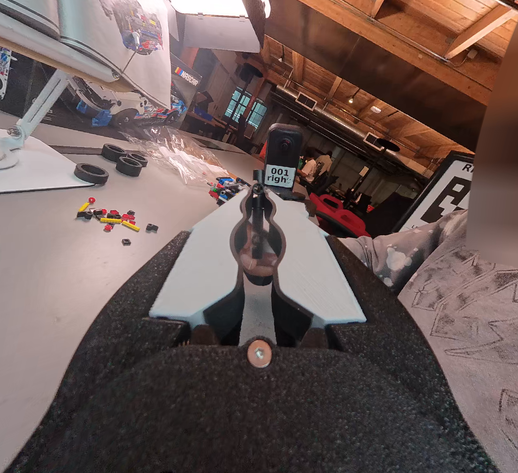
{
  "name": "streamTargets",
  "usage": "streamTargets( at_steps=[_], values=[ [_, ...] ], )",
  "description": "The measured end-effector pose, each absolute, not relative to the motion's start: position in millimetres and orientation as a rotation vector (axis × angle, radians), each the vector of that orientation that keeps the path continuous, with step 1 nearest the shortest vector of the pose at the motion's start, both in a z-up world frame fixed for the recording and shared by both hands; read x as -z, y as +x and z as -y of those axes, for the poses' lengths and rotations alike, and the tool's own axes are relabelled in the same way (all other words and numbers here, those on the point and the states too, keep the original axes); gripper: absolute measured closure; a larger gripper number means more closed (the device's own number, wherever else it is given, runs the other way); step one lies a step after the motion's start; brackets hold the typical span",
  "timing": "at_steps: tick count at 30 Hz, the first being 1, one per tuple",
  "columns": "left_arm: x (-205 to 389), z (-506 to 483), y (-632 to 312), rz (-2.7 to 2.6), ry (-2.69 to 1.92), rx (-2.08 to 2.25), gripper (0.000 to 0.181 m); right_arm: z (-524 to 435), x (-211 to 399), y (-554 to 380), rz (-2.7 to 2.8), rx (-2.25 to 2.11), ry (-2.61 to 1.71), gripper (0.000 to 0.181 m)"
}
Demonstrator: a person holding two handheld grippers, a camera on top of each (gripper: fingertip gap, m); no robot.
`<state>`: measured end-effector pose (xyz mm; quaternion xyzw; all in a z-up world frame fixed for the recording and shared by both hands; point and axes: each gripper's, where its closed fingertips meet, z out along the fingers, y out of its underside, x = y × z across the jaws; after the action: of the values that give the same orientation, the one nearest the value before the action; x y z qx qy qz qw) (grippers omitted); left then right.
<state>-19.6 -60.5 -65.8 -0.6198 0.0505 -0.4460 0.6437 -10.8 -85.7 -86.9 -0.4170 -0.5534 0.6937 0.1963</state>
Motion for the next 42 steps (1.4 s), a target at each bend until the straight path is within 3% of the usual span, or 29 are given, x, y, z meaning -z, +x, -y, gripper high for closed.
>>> streamTargets(
  at_steps=[8,12,15,25,29,32,42],
  values=[
    [62.7,56.8,-43.1,0.041,-1.34,1.164,0.177,72.4,98.6,-18.2,1.529,-1.858,-1.277,0.179],
    [64.3,54.8,-35.3,0.049,-1.331,1.225,0.177,86.0,95.4,-34.4,1.444,-1.889,-1.319,0.156],
    [65.4,54.8,-24.7,0.013,-1.339,1.244,0.175,88.7,88.8,-39.0,1.389,-1.907,-1.312,0.172],
    [83.6,57.8,-28.1,-0.165,-1.544,1.093,0.178,55.4,114.1,4.5,1.816,-1.518,-1.303,0.175],
    [100.3,66.6,-4.7,-0.413,-1.661,0.982,0.15,68.4,140.3,11.0,2.008,-1.332,-1.282,0.174],
    [118.8,72.0,6.8,-0.575,-1.746,0.839,0.175,73.6,148.8,14.6,2.076,-1.272,-1.238,0.174],
    [78.6,75.7,3.3,-0.432,-1.556,0.979,0.176,68.7,82.8,16.4,1.707,-1.634,-1.015,0.174]
  ],
)
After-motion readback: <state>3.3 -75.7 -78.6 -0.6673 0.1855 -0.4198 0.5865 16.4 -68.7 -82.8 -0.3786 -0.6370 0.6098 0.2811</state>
